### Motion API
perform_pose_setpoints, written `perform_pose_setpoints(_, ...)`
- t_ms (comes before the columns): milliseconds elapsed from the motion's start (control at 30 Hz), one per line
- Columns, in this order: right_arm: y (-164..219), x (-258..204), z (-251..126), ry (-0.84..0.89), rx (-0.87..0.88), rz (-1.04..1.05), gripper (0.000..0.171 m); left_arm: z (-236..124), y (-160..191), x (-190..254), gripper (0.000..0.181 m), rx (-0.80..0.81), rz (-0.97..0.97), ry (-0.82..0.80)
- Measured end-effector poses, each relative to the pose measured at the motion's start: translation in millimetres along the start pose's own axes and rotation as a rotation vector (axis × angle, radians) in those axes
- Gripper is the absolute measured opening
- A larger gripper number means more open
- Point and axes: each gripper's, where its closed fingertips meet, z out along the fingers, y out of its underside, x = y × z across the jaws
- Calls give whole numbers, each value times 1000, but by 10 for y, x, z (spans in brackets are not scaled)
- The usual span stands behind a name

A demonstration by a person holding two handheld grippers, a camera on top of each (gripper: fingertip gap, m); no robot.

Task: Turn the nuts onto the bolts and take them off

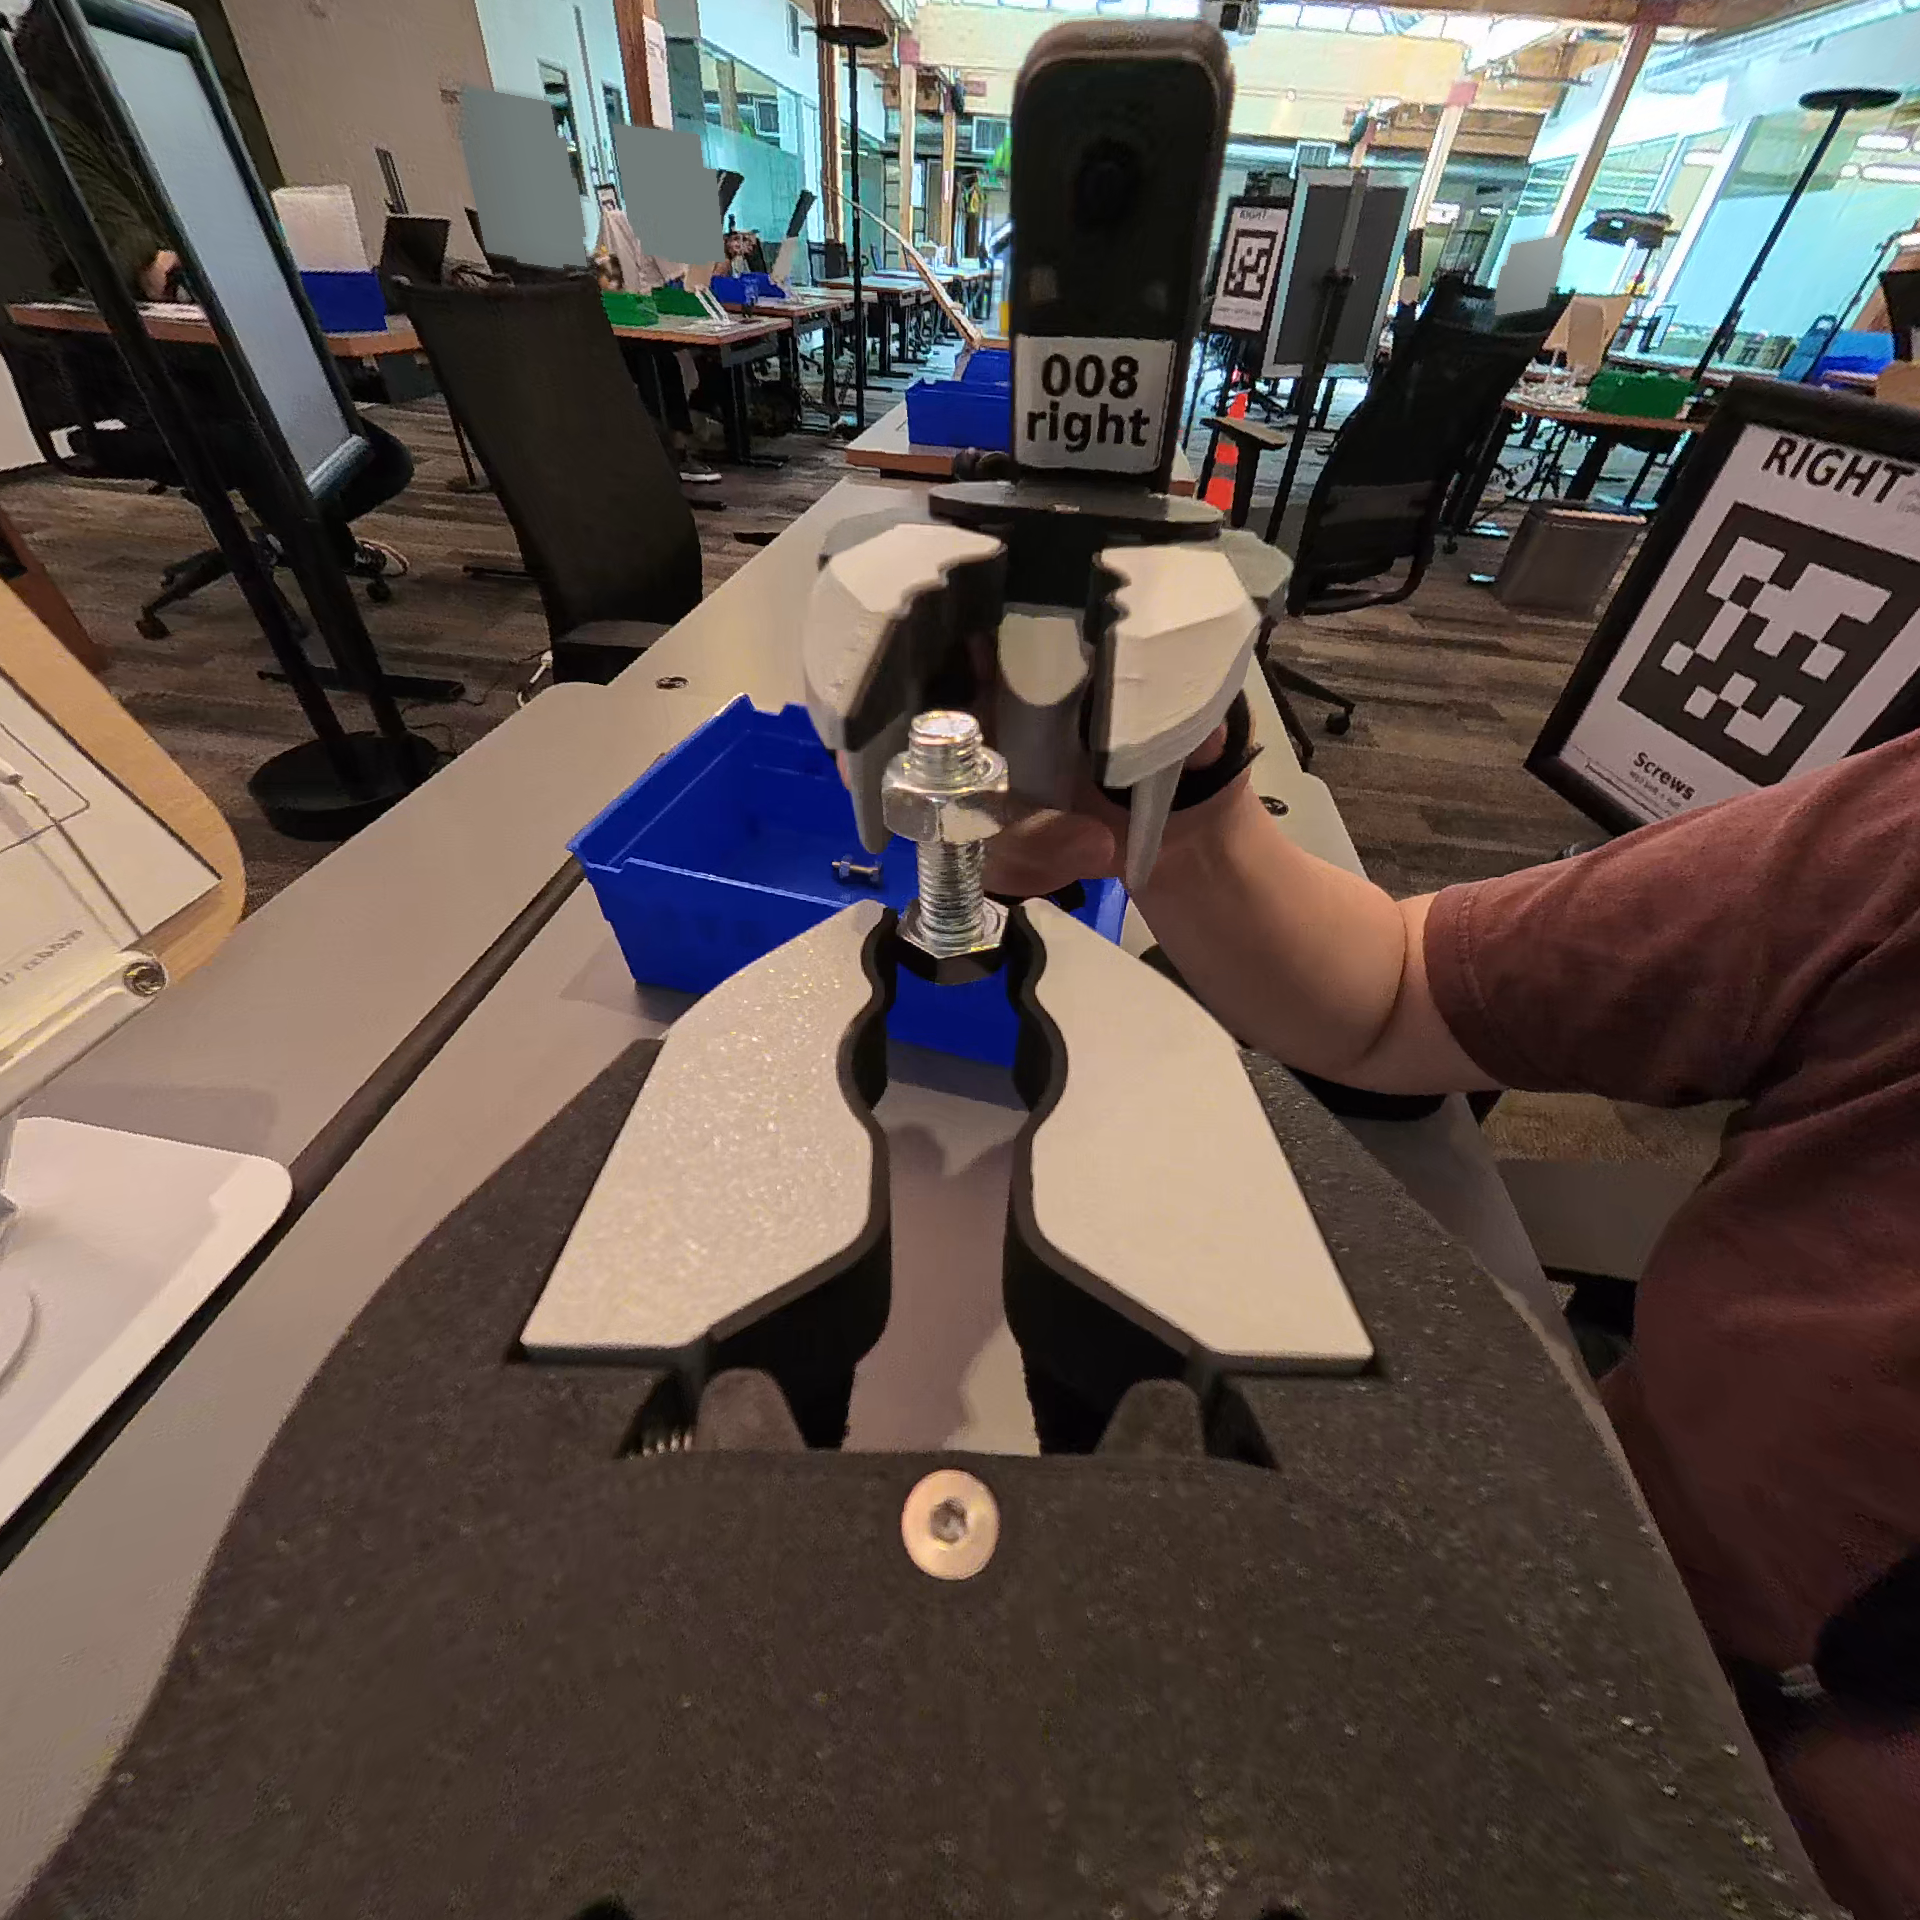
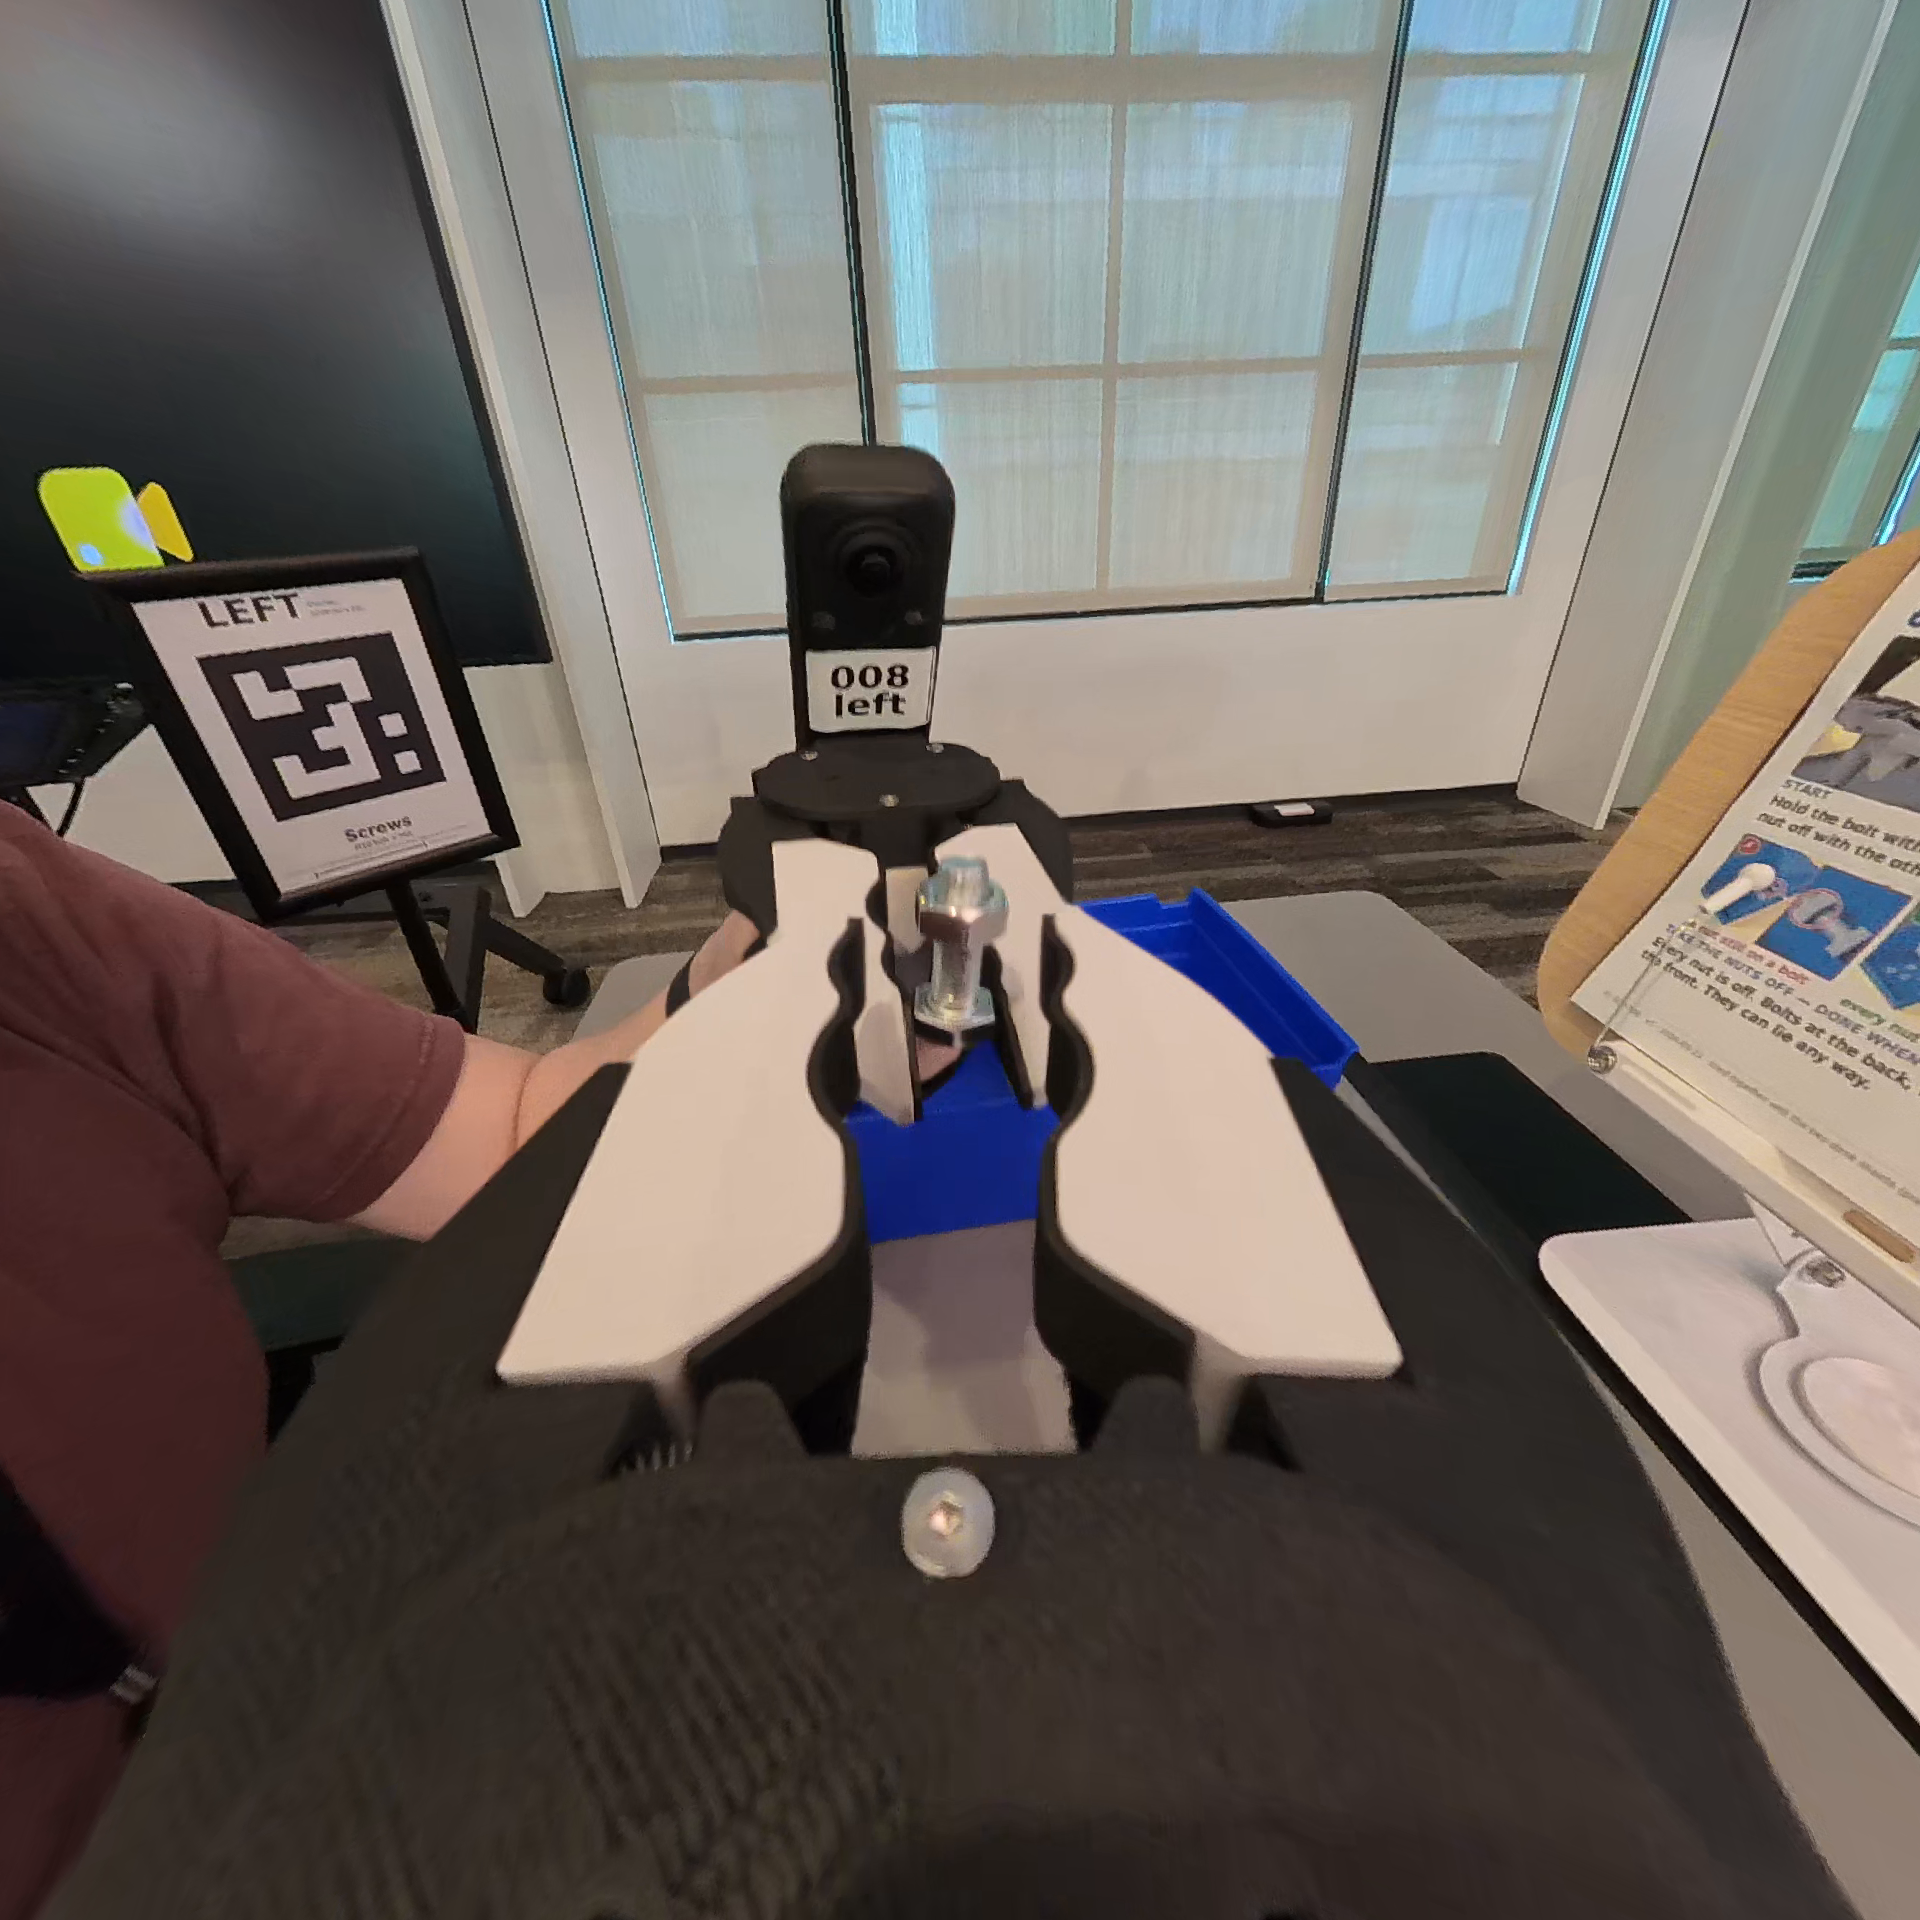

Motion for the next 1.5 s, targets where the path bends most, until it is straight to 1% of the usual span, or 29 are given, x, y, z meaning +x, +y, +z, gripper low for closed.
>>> perform_pose_setpoints(33, 28, 6, 3, -2, -15, 3, 28, -20, -20, -6, 19, 11, -2, -2)
perform_pose_setpoints(100, 97, 16, 36, -9, -45, 22, 26, -39, -36, 5, 19, 17, -1, 4)
perform_pose_setpoints(167, 153, 5, 82, -28, -57, 37, 21, -29, -22, 16, 19, 4, 11, 2)
perform_pose_setpoints(233, 178, -28, 114, -63, -51, 54, 10, 0, 4, 41, 19, -11, 17, 13)
perform_pose_setpoints(367, 154, -9, 67, -65, -58, 64, 10, 18, 13, 36, 20, -9, 13, 11)
perform_pose_setpoints(433, 58, 51, -111, -11, -89, 23, 10, 1, 28, 37, 32, -33, 5, 12)
perform_pose_setpoints(467, 9, 108, -275, 34, -126, 10, 10, -18, 35, 30, 33, -45, 11, 4)
perform_pose_setpoints(533, 85, 327, -774, 195, -298, 27, 10, -61, 60, 25, 32, -77, 19, -7)
perform_pose_setpoints(600, 394, 727, -1488, 493, -530, 84, 10, -92, 91, 1, 32, -110, 11, -27)
perform_pose_setpoints(633, 585, 928, -1872, 647, -632, 154, 10, -101, 113, -18, 32, -126, 0, -37)
perform_pose_setpoints(667, 795, 1084, -2204, 759, -709, 259, 10, -105, 132, -32, 32, -138, -11, -41)
perform_pose_setpoints(733, 1240, 1316, -2643, 864, -792, 508, 10, -102, 174, -44, 29, -158, -28, -34)
perform_pose_setpoints(800, 1683, 1481, -2887, 901, -858, 703, 11, -97, 216, -78, 29, -175, -44, -42)
perform_pose_setpoints(900, 2248, 1535, -3225, 989, -1049, 879, 11, -78, 244, -89, 28, -185, -54, -41)
perform_pose_setpoints(967, 2414, 1496, -3296, 997, -1114, 939, 11, -55, 255, -94, 28, -186, -50, -45)
perform_pose_setpoints(1133, 2531, 1482, -3459, 1068, -1169, 989, 11, -18, 305, -90, 28, -214, -48, -45)
perform_pose_setpoints(1400, 2641, 1452, -3536, 1075, -1172, 1058, 11, -51, 261, -98, 27, -192, -56, -45)
perform_pose_setpoints(1500, 2631, 1468, -3544, 1077, -1163, 1051, 11, -74, 257, -110, 28, -194, -54, -52)
